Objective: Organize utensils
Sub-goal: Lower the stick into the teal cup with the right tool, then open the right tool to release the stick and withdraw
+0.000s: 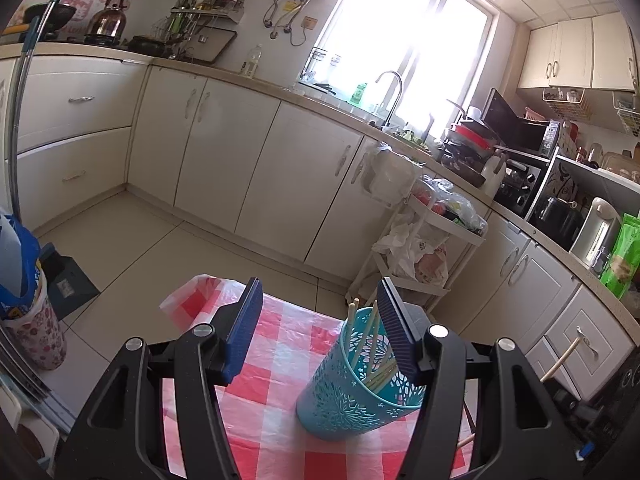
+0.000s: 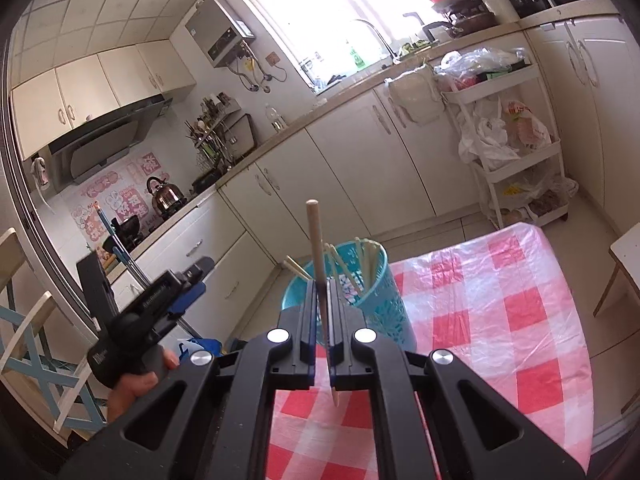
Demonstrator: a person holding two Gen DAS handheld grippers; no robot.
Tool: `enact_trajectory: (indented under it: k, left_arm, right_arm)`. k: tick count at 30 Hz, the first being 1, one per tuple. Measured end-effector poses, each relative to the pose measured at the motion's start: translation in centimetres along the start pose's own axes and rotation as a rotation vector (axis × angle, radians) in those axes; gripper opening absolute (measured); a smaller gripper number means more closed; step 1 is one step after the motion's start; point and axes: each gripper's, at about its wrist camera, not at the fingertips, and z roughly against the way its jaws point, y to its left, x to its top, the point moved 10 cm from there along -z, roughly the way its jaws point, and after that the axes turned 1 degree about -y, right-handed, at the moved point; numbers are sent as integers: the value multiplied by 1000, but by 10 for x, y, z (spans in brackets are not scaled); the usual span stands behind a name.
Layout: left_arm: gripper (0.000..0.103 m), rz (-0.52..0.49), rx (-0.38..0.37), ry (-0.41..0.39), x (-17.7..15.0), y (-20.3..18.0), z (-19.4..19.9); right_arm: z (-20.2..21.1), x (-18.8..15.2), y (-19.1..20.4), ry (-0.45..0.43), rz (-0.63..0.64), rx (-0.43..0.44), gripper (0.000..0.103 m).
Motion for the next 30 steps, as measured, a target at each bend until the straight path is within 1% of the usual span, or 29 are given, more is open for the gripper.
enact_trajectory:
  k: [6, 9, 13, 16, 19, 23, 25, 27, 30]
  left_arm:
    - [56, 19, -5, -5, 3, 4, 2]
    - [56, 23, -6, -8, 5, 6, 3]
    - [56, 36, -6, -11, 7, 9, 5]
    - [56, 39, -7, -12, 9, 11, 5]
    - [56, 40, -6, -11, 9, 12, 5]
    - [56, 34, 5, 4, 7, 12, 2]
    - [57, 24, 22, 27, 4, 12, -1]
    - [59, 13, 42, 55, -1, 13, -7]
    - [65, -22, 84, 86, -7, 15, -12]
  right_arm:
    - [0, 56, 39, -69, 69, 36, 5]
    - [-9, 71, 54, -81, 115, 32, 5]
    - [-32, 77, 58, -74, 152, 9, 5]
    - [-54, 72, 51, -49, 154, -14, 5]
    - [-78, 59, 38, -12, 164, -53, 5]
    - [-115, 28, 19, 83, 162, -98, 5]
    - [-129, 11, 7, 141, 154, -125, 5]
    - [-133, -1, -1, 168, 139, -145, 5]
    - [-121, -12, 0, 163, 135, -148, 5]
